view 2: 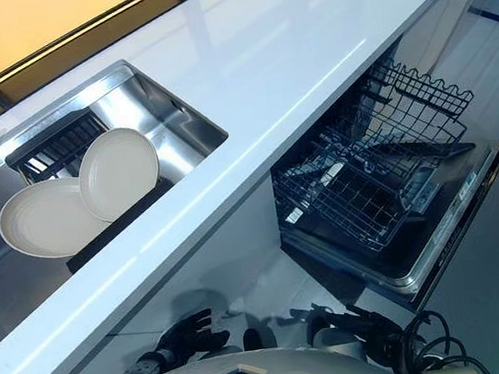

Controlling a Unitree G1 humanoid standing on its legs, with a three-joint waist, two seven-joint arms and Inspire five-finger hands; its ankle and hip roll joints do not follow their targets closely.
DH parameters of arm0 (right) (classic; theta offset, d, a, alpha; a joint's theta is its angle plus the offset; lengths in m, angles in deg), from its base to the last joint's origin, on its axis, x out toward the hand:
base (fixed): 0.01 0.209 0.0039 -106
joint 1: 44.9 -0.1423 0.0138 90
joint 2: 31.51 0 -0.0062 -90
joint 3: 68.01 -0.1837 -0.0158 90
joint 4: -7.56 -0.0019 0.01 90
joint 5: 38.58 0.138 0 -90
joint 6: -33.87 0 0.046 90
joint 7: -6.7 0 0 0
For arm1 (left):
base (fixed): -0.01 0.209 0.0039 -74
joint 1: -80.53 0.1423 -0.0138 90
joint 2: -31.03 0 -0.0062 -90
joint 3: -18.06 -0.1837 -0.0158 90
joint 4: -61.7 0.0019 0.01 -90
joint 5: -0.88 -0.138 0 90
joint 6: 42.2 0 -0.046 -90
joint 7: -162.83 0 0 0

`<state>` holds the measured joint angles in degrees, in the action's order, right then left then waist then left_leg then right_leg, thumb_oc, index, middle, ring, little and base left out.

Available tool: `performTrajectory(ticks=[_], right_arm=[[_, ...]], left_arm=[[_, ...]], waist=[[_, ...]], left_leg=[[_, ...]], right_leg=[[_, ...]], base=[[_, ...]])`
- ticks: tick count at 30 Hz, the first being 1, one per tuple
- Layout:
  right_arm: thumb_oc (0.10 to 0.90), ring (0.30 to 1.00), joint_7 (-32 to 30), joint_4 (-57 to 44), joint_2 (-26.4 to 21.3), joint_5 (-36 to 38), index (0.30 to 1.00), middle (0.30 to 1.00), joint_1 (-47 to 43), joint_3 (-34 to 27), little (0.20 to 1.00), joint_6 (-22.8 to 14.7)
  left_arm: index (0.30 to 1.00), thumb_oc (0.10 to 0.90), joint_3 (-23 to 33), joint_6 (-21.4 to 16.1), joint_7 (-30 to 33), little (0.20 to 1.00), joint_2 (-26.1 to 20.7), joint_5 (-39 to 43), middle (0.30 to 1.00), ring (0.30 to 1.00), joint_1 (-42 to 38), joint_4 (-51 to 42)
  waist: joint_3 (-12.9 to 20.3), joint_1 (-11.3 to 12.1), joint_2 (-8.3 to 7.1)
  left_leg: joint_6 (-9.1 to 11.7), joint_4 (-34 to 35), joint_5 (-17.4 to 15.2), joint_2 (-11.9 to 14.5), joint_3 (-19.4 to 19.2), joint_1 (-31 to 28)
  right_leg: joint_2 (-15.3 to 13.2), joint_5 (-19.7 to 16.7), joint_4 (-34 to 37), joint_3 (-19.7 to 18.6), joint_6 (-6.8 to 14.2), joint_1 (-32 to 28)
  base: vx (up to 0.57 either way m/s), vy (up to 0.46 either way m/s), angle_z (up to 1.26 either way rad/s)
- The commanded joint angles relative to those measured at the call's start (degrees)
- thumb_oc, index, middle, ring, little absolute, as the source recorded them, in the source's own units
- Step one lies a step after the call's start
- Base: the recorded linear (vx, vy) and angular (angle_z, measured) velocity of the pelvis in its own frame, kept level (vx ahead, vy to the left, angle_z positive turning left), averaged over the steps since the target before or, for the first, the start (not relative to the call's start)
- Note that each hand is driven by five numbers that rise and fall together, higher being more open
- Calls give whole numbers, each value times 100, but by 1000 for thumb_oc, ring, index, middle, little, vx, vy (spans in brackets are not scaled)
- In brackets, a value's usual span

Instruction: Pick up plates and place into dishwasher.

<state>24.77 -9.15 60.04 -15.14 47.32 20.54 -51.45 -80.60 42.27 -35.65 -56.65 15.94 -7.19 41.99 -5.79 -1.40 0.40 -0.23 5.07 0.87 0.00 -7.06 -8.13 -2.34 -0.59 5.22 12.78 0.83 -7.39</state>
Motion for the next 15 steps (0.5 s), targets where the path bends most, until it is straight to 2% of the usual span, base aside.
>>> performTrajectory(ticks=[1, 5, 7, 9, 12, 13, 15], right_arm=[[800, 900, 44, 46, 10, -99, 900, 900, -38, 2, 900, 122], [800, 900, 37, -64, 5, -195, 900, 900, -47, -133, 900, 242], [800, 900, 59, -93, -16, -228, 900, 900, -66, -174, 900, 284], [800, 900, 89, -96, -37, -269, 900, 900, -90, -191, 900, 294], [800, 900, 136, -71, -95, -320, 900, 900, -177, -142, 900, 305], [800, 900, 160, -35, -108, -339, 900, 900, -199, -132, 900, 280], [800, 900, 193, 53, -122, -329, 900, 900, -231, -109, 900, 202]], left_arm=[[900, 800, 305, 863, -1383, 900, 206, 1371, 900, 900, -91, -110], [900, 800, 451, 2071, -3100, 900, 315, 1931, 900, 900, -35, -838], [900, 800, 358, 2295, -3881, 900, 338, 1789, 900, 900, -8, -1344], [900, 800, 205, 2055, -4556, 900, 337, 1413, 900, 900, -43, -1713], [900, 800, -197, 1487, -5606, 900, 360, 1019, 900, 900, -155, -2505], [900, 800, -315, 1418, -5877, 900, 374, 1081, 900, 900, -184, -2823], [900, 800, -603, 1551, -6348, 900, 402, 1301, 900, 900, -273, -3789]], waist=[[134, 71, 109], [119, 127, 112], [102, 156, 122], [86, 168, 132], [50, 162, 169], [40, 159, 181], [24, 158, 205]], left_leg=[[-9, -206, -566, -203, 5, 147], [1, -160, -552, -192, 6, 157], [7, -115, -536, -181, 12, 155], [5, -84, -529, -175, 16, 152], [-14, -42, -525, -155, 44, 144], [-20, -28, -529, -150, 56, 136], [-30, -7, -538, -144, 79, 118]], right_leg=[[149, 614, -551, -95, 253, 290], [122, 578, -541, -40, 271, 302], [120, 555, -531, -31, 281, 312], [123, 536, -524, -42, 293, 324], [145, 514, -513, -114, 303, 342], [152, 513, -510, -133, 302, 342], [161, 507, -499, -152, 305, 327]], base=[[0, 0, 0], [0, 0, 0], [0, 0, 0], [0, 0, 0], [-10, 0, 0], [-24, -2, -5], [-20, -6, -9]])
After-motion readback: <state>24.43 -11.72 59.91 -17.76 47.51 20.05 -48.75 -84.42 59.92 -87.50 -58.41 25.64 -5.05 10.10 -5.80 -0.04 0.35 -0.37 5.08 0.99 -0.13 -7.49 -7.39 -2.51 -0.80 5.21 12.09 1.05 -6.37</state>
